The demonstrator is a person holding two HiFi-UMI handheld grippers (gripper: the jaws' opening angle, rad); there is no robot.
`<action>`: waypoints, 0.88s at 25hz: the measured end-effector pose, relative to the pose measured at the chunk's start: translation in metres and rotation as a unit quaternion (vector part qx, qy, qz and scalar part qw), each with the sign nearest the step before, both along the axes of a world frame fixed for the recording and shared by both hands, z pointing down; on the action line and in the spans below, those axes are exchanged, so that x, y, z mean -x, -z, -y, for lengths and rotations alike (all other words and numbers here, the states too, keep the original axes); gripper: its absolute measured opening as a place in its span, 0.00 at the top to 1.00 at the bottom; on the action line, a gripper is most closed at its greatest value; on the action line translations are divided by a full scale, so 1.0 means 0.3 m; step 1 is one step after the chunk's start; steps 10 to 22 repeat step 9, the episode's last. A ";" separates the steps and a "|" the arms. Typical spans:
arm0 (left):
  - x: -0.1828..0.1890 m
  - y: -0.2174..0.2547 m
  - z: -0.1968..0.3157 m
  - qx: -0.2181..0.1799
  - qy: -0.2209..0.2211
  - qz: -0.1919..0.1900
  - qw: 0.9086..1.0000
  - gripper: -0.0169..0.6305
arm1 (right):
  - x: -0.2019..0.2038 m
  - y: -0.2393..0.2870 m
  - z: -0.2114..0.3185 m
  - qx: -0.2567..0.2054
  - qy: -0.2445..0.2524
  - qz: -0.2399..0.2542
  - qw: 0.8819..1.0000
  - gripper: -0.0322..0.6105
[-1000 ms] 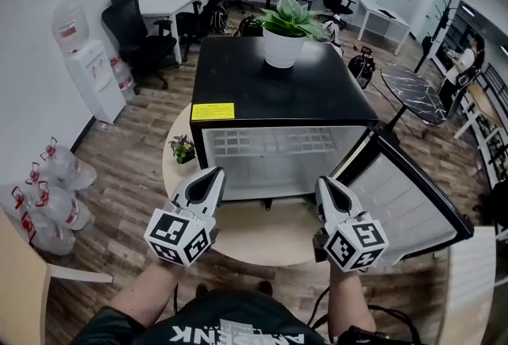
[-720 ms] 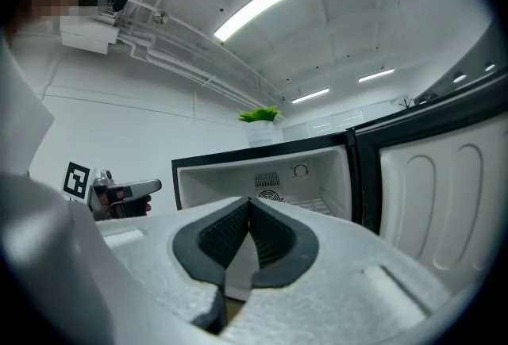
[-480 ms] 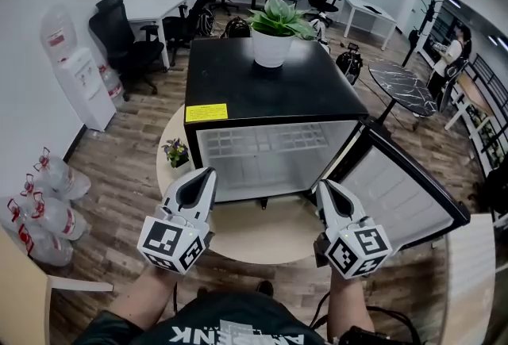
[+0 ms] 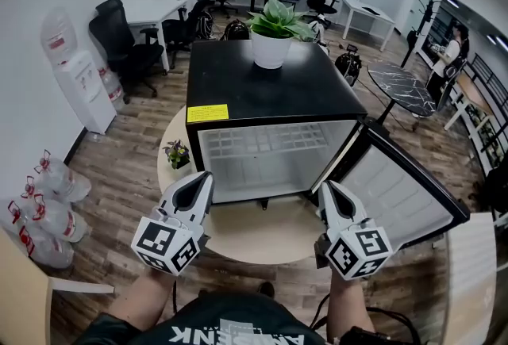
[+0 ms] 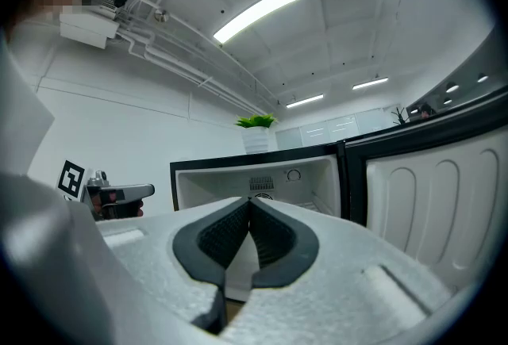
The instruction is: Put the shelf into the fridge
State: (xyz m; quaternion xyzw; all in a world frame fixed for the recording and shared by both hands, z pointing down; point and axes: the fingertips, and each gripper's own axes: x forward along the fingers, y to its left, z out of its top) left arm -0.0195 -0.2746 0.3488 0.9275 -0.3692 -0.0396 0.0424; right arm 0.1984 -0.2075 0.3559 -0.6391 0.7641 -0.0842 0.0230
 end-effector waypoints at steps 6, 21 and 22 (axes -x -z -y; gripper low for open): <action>0.005 -0.001 -0.005 0.006 -0.001 -0.003 1.000 0.97 | -0.012 0.005 -0.004 -0.002 -0.011 0.001 1.000 0.94; 0.002 -0.006 -0.006 0.006 -0.004 0.000 1.000 0.97 | -0.008 0.010 -0.004 -0.008 -0.005 0.001 1.000 0.94; 0.002 -0.006 -0.006 0.006 -0.004 0.000 1.000 0.97 | -0.008 0.010 -0.004 -0.008 -0.005 0.001 1.000 0.94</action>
